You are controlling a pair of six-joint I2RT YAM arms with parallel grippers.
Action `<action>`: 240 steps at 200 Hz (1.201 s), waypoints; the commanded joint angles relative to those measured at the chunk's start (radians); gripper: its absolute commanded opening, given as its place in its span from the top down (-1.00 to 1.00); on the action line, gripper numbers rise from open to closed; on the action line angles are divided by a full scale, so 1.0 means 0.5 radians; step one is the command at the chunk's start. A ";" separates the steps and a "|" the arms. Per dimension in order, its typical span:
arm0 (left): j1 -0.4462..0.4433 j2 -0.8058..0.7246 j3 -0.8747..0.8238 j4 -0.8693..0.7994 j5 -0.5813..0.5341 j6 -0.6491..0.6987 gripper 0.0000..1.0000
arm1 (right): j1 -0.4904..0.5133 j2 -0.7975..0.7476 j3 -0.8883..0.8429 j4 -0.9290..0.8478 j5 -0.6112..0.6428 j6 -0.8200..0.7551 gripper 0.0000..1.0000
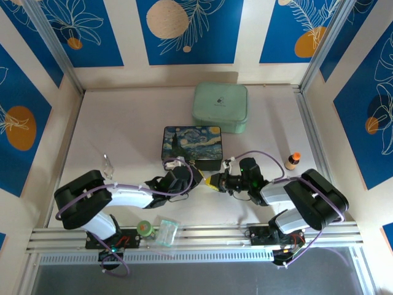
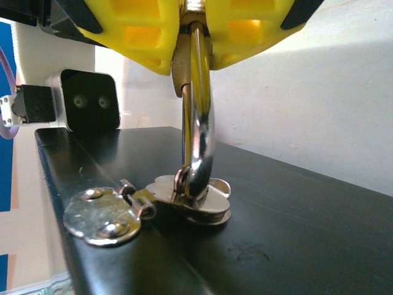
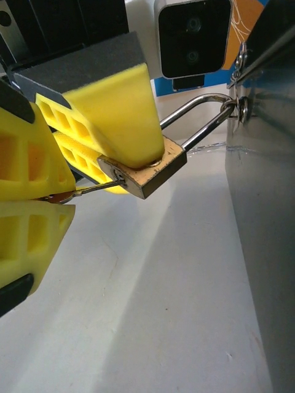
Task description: Unlock the padlock with the key
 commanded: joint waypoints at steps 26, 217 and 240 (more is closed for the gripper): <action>0.004 -0.004 0.061 0.219 0.063 0.031 1.00 | 0.004 0.185 0.012 0.345 -0.043 0.075 1.00; 0.020 -0.033 0.047 0.116 -0.002 0.065 1.00 | 0.007 -0.063 -0.046 0.063 0.011 -0.032 1.00; 0.020 -0.028 0.046 0.143 0.014 0.048 1.00 | 0.006 -0.033 -0.025 0.086 -0.009 -0.022 1.00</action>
